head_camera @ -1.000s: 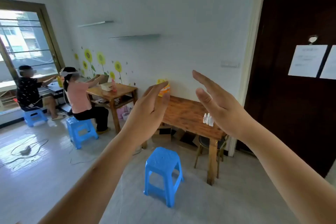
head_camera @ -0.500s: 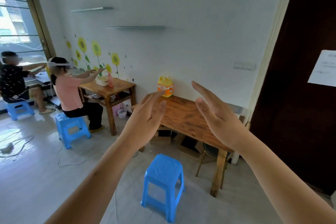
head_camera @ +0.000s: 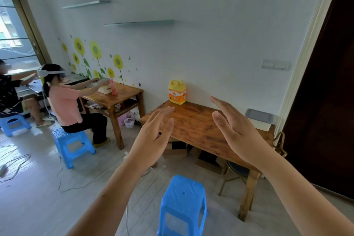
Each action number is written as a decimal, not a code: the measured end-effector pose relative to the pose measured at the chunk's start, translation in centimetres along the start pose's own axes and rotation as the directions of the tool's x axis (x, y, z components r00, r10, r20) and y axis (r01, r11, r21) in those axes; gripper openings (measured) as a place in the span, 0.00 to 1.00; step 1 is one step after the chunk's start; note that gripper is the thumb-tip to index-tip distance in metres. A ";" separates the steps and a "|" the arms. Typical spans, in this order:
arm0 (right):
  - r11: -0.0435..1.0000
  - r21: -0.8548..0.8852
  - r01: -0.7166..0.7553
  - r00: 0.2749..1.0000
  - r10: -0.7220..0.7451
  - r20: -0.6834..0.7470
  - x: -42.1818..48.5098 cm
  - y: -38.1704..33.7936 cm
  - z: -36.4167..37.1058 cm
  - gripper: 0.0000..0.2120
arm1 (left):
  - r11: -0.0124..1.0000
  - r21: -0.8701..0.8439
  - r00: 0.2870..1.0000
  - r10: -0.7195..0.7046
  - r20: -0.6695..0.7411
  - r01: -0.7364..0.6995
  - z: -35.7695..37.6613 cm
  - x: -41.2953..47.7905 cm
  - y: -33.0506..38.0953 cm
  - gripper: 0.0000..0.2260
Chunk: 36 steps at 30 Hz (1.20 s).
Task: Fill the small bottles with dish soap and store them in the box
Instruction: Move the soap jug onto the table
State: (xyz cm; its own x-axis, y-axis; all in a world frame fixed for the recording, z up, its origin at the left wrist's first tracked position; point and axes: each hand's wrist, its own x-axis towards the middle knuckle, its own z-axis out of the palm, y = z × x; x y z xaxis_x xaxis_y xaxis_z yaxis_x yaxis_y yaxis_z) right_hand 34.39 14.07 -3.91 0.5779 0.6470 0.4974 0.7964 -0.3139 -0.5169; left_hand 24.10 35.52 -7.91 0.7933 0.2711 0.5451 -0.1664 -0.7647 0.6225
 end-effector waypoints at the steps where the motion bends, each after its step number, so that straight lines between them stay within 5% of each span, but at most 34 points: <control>1: 1.000 0.001 -0.001 1.000 0.001 -0.003 0.6 0.7 0.3 0.26 | 1.000 -0.005 1.000 0.002 0.008 -0.002 0.2 0.5 -0.6 0.21; 20: 0.997 0.014 -0.082 0.997 0.082 -0.013 27.5 19.4 9.3 0.29 | 0.998 -0.036 0.996 -0.048 0.075 0.051 6.5 27.1 -18.3 0.22; 36: 0.957 -0.048 -0.286 0.957 0.282 -0.076 46.4 20.6 25.3 0.29 | 0.992 -0.117 0.979 -0.029 0.201 0.053 1.9 42.9 -42.4 0.19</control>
State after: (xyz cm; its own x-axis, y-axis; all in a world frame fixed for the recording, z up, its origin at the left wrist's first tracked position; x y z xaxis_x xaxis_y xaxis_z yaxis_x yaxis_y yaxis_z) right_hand 73.07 55.19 -9.07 0.7906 0.4777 0.3830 0.6057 -0.5187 -0.6033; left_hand 66.26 78.46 -11.97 0.8992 0.1702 0.4032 -0.1912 -0.6759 0.7117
